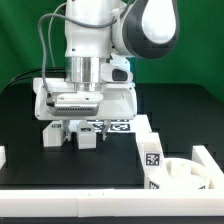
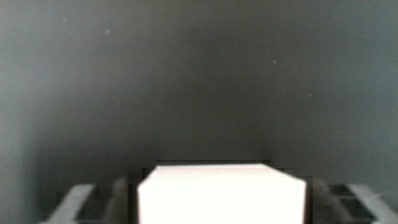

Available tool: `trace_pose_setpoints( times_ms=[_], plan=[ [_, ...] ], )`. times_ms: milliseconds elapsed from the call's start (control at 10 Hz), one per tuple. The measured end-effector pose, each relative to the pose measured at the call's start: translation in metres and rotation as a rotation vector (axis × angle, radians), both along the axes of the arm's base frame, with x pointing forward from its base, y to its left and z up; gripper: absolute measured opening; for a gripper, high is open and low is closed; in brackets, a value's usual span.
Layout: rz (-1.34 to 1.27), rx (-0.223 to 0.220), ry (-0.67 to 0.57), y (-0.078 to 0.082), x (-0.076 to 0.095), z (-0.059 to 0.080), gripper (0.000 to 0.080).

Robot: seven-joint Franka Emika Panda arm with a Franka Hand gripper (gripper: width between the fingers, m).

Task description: Assemble stool

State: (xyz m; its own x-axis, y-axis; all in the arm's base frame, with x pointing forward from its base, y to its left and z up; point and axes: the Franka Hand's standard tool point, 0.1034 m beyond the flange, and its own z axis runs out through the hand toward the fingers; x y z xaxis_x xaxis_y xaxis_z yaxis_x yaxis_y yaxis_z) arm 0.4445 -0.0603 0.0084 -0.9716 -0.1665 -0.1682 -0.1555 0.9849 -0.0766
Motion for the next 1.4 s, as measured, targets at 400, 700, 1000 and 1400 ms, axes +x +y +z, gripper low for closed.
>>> trace_pose_setpoints(
  times_ms=[400,700,1000,1400],
  plan=[
    [0.257,-0.036,-0.050,0.011,0.016,0.027,0.0647],
    [0.517,-0.087,-0.066,0.015,0.024,0.040,0.0649],
    [0.779,-0.144,-0.049,0.015,0.027,0.041,0.0649],
    [1.495,-0.183,-0.143,0.035,0.052,0.078,0.0649]
  ],
)
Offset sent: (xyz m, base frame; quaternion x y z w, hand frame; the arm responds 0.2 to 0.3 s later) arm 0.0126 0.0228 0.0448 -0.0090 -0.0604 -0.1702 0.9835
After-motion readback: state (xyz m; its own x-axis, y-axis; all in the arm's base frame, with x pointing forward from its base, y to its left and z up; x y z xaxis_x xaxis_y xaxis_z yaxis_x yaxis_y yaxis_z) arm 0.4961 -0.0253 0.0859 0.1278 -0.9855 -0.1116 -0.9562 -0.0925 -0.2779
